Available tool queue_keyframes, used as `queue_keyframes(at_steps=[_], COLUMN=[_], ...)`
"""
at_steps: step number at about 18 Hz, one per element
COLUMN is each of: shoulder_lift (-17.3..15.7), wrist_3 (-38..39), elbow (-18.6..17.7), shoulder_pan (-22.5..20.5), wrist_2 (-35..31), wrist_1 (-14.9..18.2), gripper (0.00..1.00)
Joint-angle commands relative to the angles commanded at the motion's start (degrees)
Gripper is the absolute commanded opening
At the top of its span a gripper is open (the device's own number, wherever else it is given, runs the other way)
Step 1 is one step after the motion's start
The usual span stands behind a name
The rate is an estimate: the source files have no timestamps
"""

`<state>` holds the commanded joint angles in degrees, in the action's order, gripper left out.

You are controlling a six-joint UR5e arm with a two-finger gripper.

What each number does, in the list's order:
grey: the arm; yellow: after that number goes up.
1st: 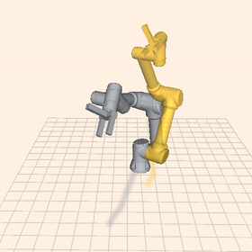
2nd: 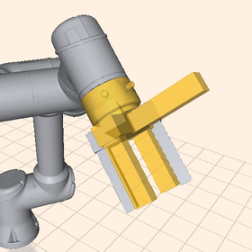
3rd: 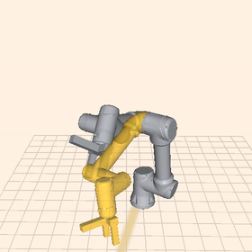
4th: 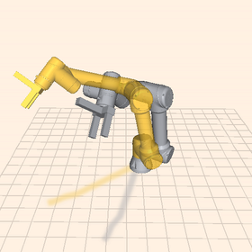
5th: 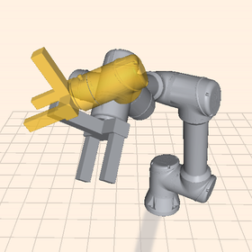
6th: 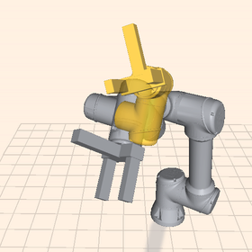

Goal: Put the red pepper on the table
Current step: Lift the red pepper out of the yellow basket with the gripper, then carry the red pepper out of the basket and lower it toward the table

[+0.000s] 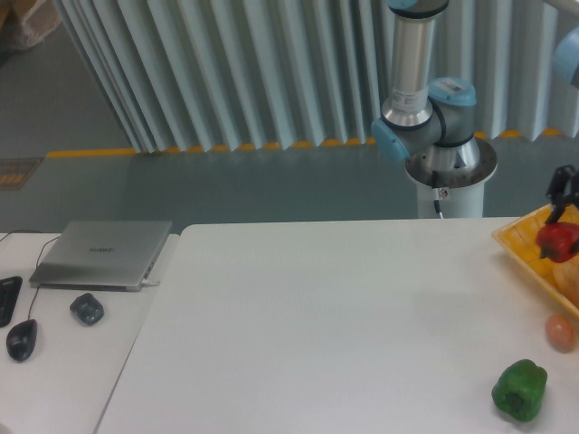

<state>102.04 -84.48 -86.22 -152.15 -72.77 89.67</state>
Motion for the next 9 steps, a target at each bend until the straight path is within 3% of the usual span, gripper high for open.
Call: queue_keyframes(at_steps=[4, 7, 9], shoulder_lift=[1.5, 2.5, 4.4], wrist_3=[7.0, 14.2, 17.5], elbow=[0.0, -1.1, -1.7], shoulder_pan=[4.3, 8.3, 12.6], wrist_2=[0.4, -0.7, -7.6], wrist_1=[-4.7, -12.4, -18.4], gripper=[0.34, 0.34, 0.34])
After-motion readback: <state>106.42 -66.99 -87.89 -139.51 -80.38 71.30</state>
